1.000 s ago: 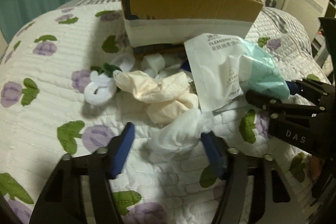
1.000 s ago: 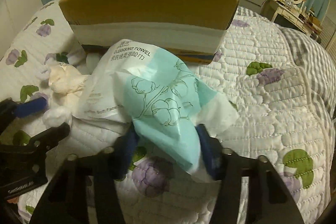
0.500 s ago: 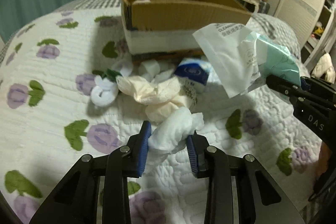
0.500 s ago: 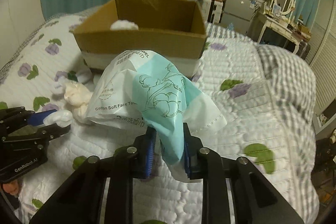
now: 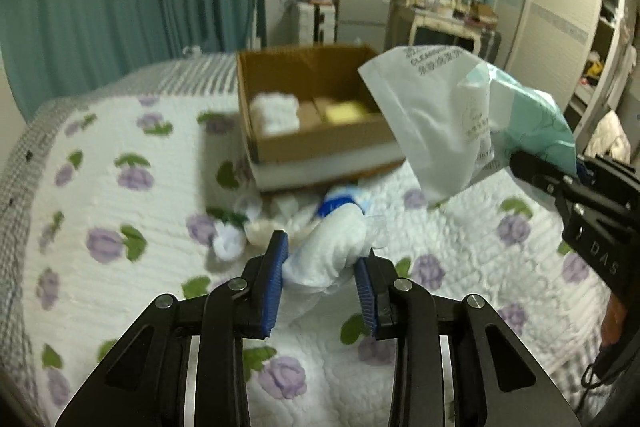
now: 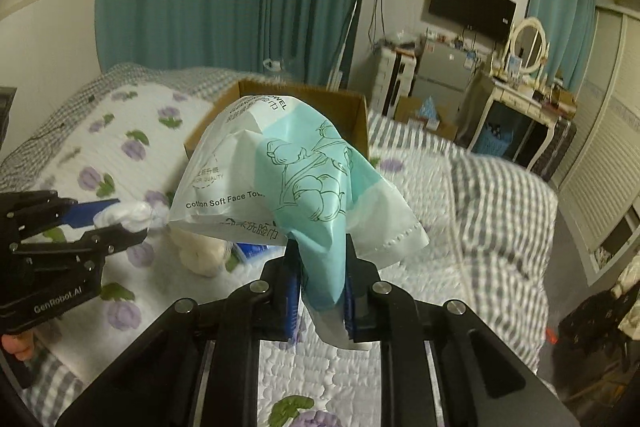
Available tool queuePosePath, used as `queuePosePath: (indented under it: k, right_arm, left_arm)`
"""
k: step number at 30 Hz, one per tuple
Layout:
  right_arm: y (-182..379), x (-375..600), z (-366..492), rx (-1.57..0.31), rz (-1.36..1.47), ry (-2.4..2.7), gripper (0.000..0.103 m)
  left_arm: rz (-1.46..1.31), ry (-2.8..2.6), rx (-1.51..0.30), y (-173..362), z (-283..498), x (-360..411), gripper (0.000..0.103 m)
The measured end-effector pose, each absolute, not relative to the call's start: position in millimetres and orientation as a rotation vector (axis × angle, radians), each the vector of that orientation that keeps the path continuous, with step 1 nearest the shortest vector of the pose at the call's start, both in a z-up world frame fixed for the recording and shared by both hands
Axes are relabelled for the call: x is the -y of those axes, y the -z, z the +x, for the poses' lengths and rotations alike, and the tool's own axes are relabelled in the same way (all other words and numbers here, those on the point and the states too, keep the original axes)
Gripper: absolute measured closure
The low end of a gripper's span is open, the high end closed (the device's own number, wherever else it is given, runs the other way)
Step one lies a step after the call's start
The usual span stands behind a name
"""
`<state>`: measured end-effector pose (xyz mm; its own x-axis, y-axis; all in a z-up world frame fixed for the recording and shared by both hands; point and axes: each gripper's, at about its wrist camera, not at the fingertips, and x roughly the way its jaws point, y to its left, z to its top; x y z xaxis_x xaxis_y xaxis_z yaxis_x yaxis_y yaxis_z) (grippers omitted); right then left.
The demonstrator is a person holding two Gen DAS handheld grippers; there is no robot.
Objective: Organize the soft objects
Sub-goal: 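Lift both items over the box and release them inside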
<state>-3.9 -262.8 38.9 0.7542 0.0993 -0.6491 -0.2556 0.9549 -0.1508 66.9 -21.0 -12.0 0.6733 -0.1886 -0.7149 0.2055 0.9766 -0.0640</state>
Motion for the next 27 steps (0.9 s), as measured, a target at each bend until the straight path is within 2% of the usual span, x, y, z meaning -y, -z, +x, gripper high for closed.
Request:
queuePosePath:
  k: [16,27]
  right_arm:
    - [-131.3,250.3,24.6,-0.528,-0.262,-0.209,0.087]
    - [-157.0,231.7,105.7,-0.495,-0.251,-0.228,0.087]
  left_arm:
    - [0.026,0.192,-0.619,-78.0,98.2,18.4,0.071]
    - [-0.011,0.170,-0.615,-96.7,193.5,21.8,0.071]
